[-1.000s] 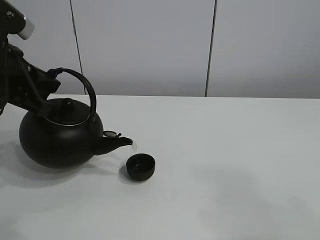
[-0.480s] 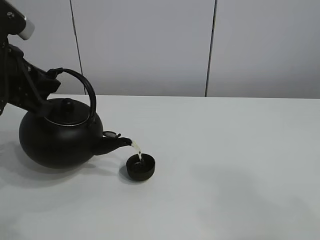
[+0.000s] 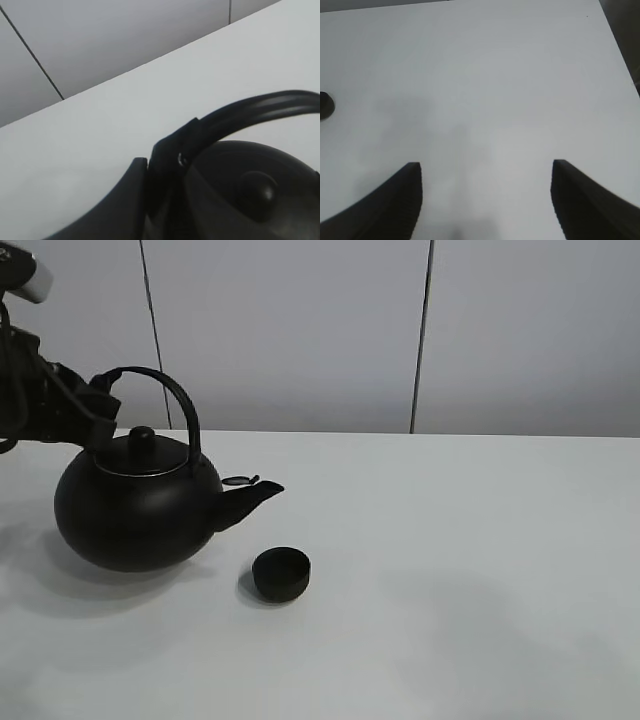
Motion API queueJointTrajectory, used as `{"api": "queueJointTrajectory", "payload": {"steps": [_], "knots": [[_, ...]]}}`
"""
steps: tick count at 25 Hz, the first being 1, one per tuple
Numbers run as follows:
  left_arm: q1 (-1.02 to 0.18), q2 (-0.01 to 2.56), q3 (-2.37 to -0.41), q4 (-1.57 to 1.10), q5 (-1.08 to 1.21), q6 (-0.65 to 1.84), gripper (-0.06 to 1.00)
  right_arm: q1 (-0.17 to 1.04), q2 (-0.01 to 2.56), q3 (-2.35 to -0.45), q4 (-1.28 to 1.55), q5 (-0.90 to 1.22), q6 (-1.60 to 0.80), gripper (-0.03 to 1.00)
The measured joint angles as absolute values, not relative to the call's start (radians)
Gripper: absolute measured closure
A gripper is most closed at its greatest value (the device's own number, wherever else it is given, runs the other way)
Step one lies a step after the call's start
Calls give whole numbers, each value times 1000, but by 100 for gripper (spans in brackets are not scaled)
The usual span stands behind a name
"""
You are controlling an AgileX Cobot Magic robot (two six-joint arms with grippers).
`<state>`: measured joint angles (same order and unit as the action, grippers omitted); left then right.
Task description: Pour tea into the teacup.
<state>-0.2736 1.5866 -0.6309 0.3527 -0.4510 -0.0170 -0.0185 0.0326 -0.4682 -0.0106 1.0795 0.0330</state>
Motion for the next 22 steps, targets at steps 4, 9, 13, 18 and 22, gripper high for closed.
{"api": "queueJointTrajectory", "payload": {"steps": [4,9,13,18,22], "knots": [[-274,1587,-631,353,-451,-125,82,-18,33,-468,-11,1077,33,47],[-260,1587,-595,353,-518,-177,82,-18,33,-468,-11,1077,33,47],[-211,1587,-530,355,-644,-186,82,-18,33,-468,-11,1077,33,47],[-121,1587,-423,353,-807,-187,82,-18,33,-468,-11,1077,33,47],[-64,1587,-358,365,-892,-177,82,-18,33,-468,-11,1077,33,47]]}}
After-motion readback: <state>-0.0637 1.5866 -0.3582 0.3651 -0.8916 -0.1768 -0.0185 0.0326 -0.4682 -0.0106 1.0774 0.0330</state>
